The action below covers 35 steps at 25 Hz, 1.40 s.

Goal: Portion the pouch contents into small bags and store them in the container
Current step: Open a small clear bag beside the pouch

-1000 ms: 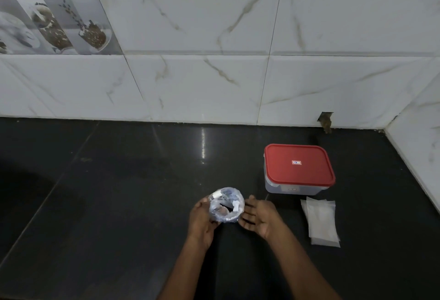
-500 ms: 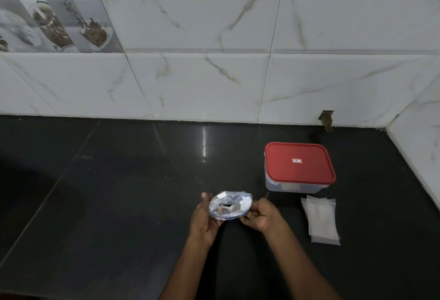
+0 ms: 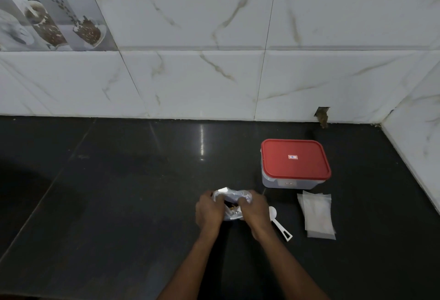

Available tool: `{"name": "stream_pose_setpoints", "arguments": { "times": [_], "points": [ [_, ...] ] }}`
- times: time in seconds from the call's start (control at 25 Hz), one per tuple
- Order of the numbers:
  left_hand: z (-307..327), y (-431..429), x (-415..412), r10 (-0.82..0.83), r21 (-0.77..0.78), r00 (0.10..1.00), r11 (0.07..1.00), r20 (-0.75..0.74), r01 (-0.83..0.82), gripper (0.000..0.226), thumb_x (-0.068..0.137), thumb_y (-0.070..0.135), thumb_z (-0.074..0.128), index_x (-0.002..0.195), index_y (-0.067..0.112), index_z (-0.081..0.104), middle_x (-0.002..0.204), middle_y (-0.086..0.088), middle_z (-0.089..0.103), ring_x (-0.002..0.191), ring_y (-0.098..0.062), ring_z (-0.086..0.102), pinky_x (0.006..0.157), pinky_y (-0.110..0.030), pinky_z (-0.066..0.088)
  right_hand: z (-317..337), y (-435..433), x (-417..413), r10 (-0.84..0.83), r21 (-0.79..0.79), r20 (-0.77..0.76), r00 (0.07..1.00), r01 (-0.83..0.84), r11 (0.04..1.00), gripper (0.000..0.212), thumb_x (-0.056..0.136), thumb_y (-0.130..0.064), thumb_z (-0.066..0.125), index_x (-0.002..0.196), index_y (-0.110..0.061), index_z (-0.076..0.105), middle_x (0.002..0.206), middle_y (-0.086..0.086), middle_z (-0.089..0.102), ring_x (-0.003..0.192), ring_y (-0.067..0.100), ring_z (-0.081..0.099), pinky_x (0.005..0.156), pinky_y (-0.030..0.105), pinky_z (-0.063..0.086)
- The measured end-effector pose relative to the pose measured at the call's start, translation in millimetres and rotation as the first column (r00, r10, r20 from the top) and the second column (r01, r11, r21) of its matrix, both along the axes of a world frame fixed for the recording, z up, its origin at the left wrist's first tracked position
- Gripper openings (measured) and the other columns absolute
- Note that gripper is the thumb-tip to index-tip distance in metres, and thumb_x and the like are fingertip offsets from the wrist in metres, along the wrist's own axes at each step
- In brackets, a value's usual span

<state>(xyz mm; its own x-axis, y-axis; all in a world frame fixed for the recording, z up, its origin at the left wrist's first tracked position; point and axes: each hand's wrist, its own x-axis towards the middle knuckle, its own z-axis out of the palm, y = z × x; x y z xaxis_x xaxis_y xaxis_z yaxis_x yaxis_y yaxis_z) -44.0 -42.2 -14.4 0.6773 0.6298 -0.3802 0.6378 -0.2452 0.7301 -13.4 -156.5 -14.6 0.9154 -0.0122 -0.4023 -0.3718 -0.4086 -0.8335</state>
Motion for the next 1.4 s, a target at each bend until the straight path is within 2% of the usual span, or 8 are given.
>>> {"name": "stream_pose_setpoints", "arguments": {
  "times": [0.12, 0.32, 0.6, 0.76, 0.92, 1.2, 1.32, 1.4],
  "points": [
    [-1.7, 10.4, 1.1, -0.043, 0.099, 0.997, 0.994, -0.056, 0.048, 0.031, 0.093, 0.028, 0.057, 0.119, 0.018, 0.072, 0.116, -0.013, 0.073, 0.11, -0.034, 0.066, 0.083, -0.034, 0.05, -7.8, -12.6, 7.7, 0.011, -0.213, 0.099, 0.995, 0.011, 0.977, 0.02, 0.086, -0.009, 0.053, 0.086, -0.011, 0.073, 0.092, 0.015, 0.07, 0.093, 0.032, 0.064, 0.085, 0.042, 0.053],
    [-1.5, 6.1, 2.7, -0.124, 0.086, 0.991, 0.988, -0.05, 0.128, 0.031, 0.098, 0.031, 0.049, 0.115, 0.018, 0.071, 0.11, -0.014, 0.074, 0.106, -0.034, 0.068, 0.084, -0.036, 0.052, 11.4, -7.8, 5.5, 0.249, -0.373, 0.088, 0.965, -0.2, 0.906, 0.041, 0.089, -0.01, 0.059, 0.131, -0.012, 0.058, 0.128, 0.007, 0.063, 0.12, 0.025, 0.057, 0.099, 0.031, 0.043],
    [5.8, 5.8, 0.8, -0.233, 0.034, 0.969, 0.971, -0.086, 0.237, 0.045, 0.076, 0.016, 0.064, 0.12, 0.017, 0.067, 0.122, -0.013, 0.063, 0.114, -0.034, 0.063, 0.094, -0.032, 0.052, 19.2, -30.4, 13.4, 0.294, -0.358, 0.188, 0.937, -0.213, 0.909, 0.034, 0.084, 0.003, 0.049, 0.113, -0.015, 0.052, 0.11, 0.007, 0.06, 0.099, 0.025, 0.06, 0.084, 0.04, 0.052],
    [6.9, 6.7, 4.4, -0.254, 0.083, 0.967, 0.963, -0.026, 0.256, 0.033, 0.082, 0.005, 0.059, 0.114, 0.004, 0.066, 0.114, -0.019, 0.071, 0.109, -0.033, 0.068, 0.088, -0.037, 0.055, 23.9, -32.3, 5.1, 0.659, -0.577, 0.197, 0.725, -0.458, 0.677, 0.03, 0.089, -0.011, 0.049, 0.111, -0.03, 0.038, 0.136, 0.003, 0.038, 0.112, 0.029, 0.054, 0.083, 0.044, 0.051],
    [13.7, -0.9, 3.8, -0.267, 0.113, 0.963, 0.956, -0.041, 0.27, 0.028, 0.086, -0.001, 0.053, 0.113, 0.002, 0.059, 0.115, -0.021, 0.069, 0.106, -0.036, 0.066, 0.084, -0.035, 0.051, 21.7, -26.2, 9.0, 0.806, -0.701, 0.036, 0.591, -0.56, 0.442, 0.021, 0.096, -0.022, 0.045, 0.114, -0.024, 0.055, 0.161, 0.002, 0.01, 0.136, 0.028, 0.034, 0.095, 0.044, 0.045],
    [19.5, 10.5, 2.1, -0.485, 0.182, 0.823, 0.817, -0.296, 0.547, 0.039, 0.08, 0.025, 0.063, 0.118, 0.017, 0.065, 0.117, -0.01, 0.068, 0.101, -0.031, 0.069, 0.081, -0.035, 0.056, 14.1, -17.2, 19.6, 0.54, -0.708, 0.06, 0.84, -0.345, 0.616, 0.026, 0.094, -0.026, 0.053, 0.117, -0.018, 0.062, 0.123, 0.007, 0.045, 0.102, 0.028, 0.061, 0.083, 0.041, 0.052],
    [20.4, 5.5, -4.3, -0.565, 0.365, 0.824, 0.76, -0.04, 0.538, 0.037, 0.079, 0.014, 0.064, 0.113, 0.02, 0.051, 0.122, 0.002, 0.046, 0.095, -0.023, 0.061, 0.078, -0.035, 0.057, 14.1, -20.3, 21.7, 0.581, -0.666, 0.036, 0.813, -0.414, 0.621, 0.03, 0.092, -0.017, 0.056, 0.122, -0.021, 0.059, 0.121, 0.007, 0.049, 0.104, 0.027, 0.061, 0.084, 0.037, 0.051],
    [24.6, -1.7, -9.3, -0.546, 0.301, 0.835, 0.808, 0.059, 0.507, 0.033, 0.081, 0.021, 0.059, 0.11, 0.033, 0.05, 0.113, 0.008, 0.055, 0.094, -0.02, 0.065, 0.082, -0.038, 0.06, 15.5, -20.7, 23.1, 0.604, -0.666, 0.055, 0.795, -0.421, 0.616, 0.027, 0.091, -0.015, 0.058, 0.116, -0.024, 0.063, 0.119, 0.005, 0.049, 0.101, 0.026, 0.062, 0.082, 0.036, 0.052]
  ]
}}
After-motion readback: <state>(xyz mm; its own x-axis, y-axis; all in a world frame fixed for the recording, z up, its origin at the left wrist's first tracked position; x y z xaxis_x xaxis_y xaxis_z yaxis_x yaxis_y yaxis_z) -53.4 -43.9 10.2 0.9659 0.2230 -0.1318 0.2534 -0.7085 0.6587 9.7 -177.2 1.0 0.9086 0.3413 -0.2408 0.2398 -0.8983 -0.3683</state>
